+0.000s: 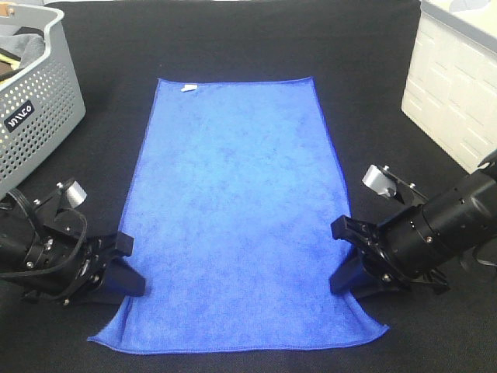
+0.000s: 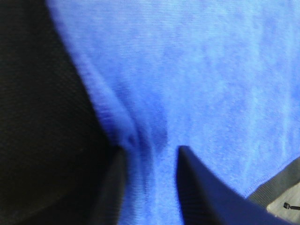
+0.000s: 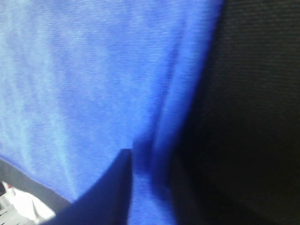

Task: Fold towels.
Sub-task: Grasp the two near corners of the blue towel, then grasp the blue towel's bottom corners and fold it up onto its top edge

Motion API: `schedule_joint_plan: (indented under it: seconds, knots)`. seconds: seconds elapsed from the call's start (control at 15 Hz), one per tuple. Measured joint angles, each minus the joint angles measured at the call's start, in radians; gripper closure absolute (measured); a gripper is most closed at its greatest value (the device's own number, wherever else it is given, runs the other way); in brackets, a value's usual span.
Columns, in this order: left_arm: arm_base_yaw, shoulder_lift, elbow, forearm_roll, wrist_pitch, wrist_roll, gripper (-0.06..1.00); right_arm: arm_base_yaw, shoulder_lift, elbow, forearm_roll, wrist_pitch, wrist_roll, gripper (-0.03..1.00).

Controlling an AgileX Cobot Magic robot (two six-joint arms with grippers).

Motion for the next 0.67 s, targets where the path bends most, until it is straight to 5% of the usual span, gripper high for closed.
schedule_joint_plan:
  seconds: [0.13, 0.2, 0.4, 0.67]
  knots:
    - [-0.003, 0.002, 0.000, 0.000, -0.007, 0.007, 0.91, 0.001, 0.006, 0.000, -0.008, -0.018, 0.015, 0.95]
    - [-0.003, 0.002, 0.000, 0.000, -0.007, 0.007, 0.94, 0.001, 0.006, 0.000, -0.007, -0.017, 0.022, 0.97]
    - [-0.003, -0.031, 0.000, 0.040, 0.011, -0.015, 0.94, 0.002, -0.017, 0.001, -0.020, -0.015, 0.043, 0.97]
    - [-0.003, -0.127, 0.000, 0.217, 0.016, -0.183, 0.94, 0.002, -0.132, 0.012, -0.089, 0.039, 0.148, 0.97]
